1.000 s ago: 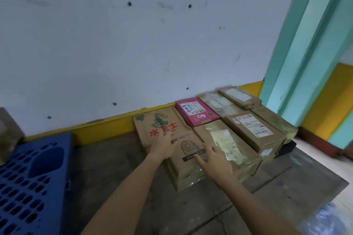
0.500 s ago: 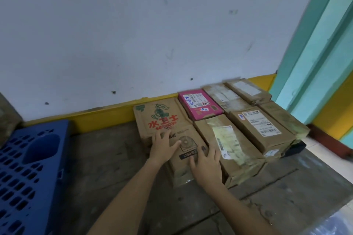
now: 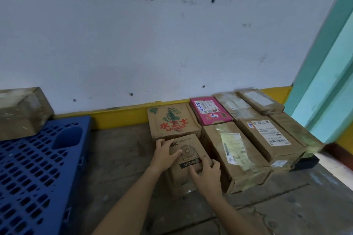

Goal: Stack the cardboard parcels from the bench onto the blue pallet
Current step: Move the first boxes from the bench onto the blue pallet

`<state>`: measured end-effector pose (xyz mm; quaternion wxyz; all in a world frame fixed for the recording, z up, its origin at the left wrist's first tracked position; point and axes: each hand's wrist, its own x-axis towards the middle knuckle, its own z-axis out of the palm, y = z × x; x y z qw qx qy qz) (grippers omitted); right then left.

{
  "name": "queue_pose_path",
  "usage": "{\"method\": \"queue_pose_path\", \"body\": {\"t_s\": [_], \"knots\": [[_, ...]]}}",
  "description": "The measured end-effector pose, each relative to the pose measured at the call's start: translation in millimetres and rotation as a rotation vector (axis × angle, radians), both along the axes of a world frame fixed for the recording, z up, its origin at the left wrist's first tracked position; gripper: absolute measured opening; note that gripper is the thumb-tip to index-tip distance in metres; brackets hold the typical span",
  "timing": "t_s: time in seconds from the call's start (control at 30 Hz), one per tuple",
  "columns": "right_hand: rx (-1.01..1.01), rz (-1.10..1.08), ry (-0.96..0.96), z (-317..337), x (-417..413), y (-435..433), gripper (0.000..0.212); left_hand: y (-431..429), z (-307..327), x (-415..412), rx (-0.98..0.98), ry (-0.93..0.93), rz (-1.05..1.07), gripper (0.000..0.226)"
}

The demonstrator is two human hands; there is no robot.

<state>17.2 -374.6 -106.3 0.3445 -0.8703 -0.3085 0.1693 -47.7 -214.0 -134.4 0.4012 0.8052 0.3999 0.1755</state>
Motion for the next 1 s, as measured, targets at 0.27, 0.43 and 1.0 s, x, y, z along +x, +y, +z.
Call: {"method": "queue_pose_path", "body": {"t_s": [0.27,0.43,1.0], "knots": [[0.09,0.044,-0.058,27,-33,-1,0.057,-15,36,-46,0.089,-0.079,0.175,0.053],[0.229,0.195,-0.066,65,-90,26,0.054,-3,90,-124,0.226,-0.084,0.341,0.05],[0.324,0.483,-0.032,108,-341,183,0.058,140,167,-395,0.356,0.089,0.494,0.041]]}}
